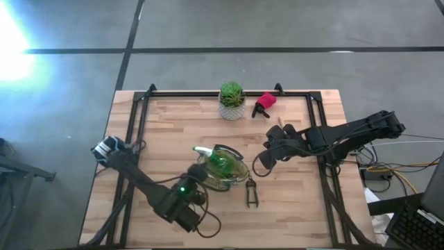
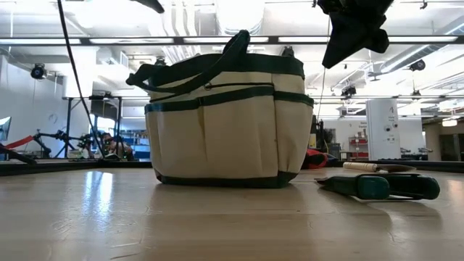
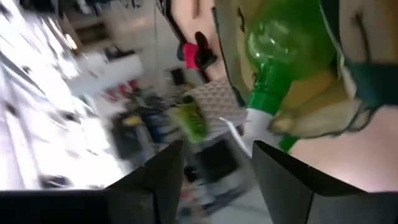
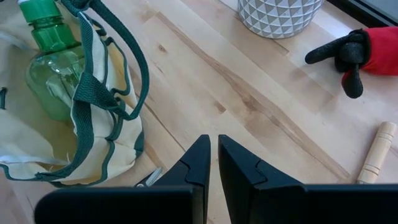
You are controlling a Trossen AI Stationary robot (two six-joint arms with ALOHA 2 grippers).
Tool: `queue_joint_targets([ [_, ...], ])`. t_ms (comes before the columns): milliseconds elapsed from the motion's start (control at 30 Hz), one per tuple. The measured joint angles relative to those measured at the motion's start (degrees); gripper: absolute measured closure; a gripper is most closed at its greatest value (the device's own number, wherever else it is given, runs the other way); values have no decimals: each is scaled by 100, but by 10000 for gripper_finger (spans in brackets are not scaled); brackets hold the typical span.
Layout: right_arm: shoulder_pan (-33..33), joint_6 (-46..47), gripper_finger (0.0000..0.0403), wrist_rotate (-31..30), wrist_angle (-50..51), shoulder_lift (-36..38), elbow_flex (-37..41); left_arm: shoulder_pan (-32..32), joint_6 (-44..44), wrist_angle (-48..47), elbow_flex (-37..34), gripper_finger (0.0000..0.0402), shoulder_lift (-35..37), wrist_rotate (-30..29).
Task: Pick & Place Garden tools in Gardening bag
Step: Put the red and black gloves into the white gardening bag
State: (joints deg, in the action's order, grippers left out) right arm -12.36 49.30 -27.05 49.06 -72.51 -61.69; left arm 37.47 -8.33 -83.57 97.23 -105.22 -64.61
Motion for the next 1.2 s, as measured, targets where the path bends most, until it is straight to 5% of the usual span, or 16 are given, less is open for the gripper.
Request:
queue_joint_targets([
  [267,1,3,376,1,-39,0,0,6,2316,195,-157,209,702,257],
  [467,7,-156,376,-2,-204,0,0,101,2840,1454,-1161,209,1702,-365],
  [633,4,-628,376,-6,-212,2,0,26,2038,3907,-2897,209,2905,415],
  [900,48,-1151,376,-809,143,0,0,-591,421,9070,-5914,209,4832,3368],
  [1200,366,-2084,376,-1155,156,2,298,-946,393,12077,-7751,209,5909,3366],
])
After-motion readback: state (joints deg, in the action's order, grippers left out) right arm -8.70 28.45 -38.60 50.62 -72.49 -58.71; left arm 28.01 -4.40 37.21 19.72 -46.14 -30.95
